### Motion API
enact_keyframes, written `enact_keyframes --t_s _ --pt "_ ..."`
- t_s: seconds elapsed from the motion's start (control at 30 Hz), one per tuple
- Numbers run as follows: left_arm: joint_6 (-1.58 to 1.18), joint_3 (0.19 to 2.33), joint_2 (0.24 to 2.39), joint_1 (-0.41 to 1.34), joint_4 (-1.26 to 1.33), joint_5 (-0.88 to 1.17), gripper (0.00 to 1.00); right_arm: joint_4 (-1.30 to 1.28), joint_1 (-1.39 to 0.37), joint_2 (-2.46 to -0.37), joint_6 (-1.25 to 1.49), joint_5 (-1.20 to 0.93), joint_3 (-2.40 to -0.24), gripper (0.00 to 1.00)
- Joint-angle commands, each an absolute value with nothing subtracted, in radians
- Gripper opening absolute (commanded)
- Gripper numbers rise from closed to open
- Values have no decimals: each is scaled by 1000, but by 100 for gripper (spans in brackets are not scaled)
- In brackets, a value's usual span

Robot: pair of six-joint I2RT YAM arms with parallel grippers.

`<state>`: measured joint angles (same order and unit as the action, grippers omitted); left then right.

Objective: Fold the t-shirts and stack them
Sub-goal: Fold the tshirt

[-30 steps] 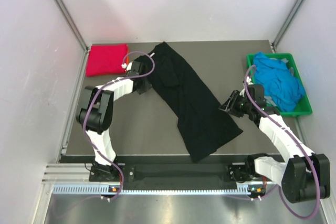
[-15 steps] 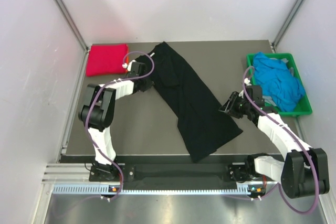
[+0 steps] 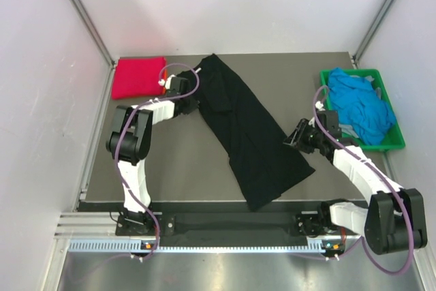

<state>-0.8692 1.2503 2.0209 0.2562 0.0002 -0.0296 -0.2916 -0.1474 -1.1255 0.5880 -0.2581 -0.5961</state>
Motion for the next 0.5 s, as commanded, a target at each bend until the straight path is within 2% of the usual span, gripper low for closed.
enact_keyframes --t_s 0.0,0.37,0.47 --pt "-841 1284 2069 212 -28 -71 0 -229 -163 -1141 598 -247 -604 37" --pt "-792 1480 2180 178 -87 -74 0 -215 -170 -1212 600 -226 -624 37" --pt "-798 1474 2165 179 -114 -67 2 -215 -170 -1213 597 -213 -620 37"
